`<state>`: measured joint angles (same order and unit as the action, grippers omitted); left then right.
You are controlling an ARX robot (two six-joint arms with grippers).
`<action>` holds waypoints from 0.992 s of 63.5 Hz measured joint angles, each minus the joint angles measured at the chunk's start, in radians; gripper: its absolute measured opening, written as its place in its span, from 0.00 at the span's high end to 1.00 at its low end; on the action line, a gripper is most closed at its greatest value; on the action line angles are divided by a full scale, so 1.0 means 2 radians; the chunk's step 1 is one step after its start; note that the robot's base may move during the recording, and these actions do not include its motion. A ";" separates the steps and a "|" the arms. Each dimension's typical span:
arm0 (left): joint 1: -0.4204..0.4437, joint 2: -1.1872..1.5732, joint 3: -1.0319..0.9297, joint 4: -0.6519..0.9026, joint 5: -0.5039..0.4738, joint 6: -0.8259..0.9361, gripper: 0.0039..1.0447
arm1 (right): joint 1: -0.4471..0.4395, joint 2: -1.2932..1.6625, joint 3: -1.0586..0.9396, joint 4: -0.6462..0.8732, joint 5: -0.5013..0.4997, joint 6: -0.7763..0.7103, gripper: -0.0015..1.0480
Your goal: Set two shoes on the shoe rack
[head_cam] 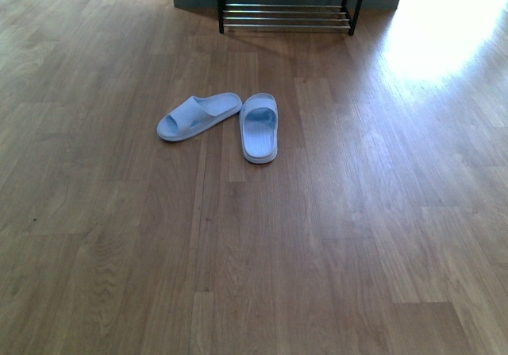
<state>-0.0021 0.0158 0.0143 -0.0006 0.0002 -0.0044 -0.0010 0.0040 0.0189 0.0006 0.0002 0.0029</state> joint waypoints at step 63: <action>0.000 0.000 0.000 0.000 0.000 0.000 0.09 | 0.000 0.000 0.000 0.000 0.000 0.000 0.09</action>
<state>-0.0021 0.0158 0.0143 -0.0002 -0.0002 -0.0044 -0.0010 0.0044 0.0189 0.0002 0.0002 0.0029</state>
